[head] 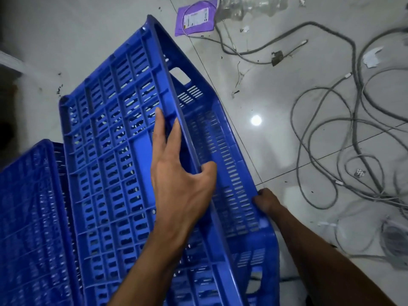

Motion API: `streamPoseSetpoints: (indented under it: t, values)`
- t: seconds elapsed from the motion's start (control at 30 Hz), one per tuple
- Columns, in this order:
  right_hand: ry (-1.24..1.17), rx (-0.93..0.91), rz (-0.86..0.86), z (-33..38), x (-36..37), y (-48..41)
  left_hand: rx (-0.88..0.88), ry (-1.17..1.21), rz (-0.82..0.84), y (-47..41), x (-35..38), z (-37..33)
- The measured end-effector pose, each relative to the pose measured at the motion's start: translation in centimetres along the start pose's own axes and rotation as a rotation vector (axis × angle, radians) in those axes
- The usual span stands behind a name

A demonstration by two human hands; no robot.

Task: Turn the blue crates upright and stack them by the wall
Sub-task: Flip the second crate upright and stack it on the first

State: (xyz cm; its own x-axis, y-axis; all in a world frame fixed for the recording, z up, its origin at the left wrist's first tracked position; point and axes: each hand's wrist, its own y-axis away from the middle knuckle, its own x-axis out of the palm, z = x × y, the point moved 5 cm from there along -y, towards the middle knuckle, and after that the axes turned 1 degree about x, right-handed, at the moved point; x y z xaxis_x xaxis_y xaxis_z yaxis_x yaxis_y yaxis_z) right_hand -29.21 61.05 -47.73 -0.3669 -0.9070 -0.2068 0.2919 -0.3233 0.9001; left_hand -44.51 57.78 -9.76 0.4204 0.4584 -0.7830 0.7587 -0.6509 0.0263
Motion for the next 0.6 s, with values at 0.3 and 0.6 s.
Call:
streamPoseSetpoints:
  t: [0.3, 0.6]
  values:
    - [0.002, -0.034, -0.195, 2.0, -3.3, 5.7, -0.080, 0.028, 0.040, 0.3, -8.4, 3.2]
    - [0.125, -0.084, -0.291, 3.0, -5.3, 17.2, -0.275, -0.007, 0.017, -0.8, -16.6, 10.8]
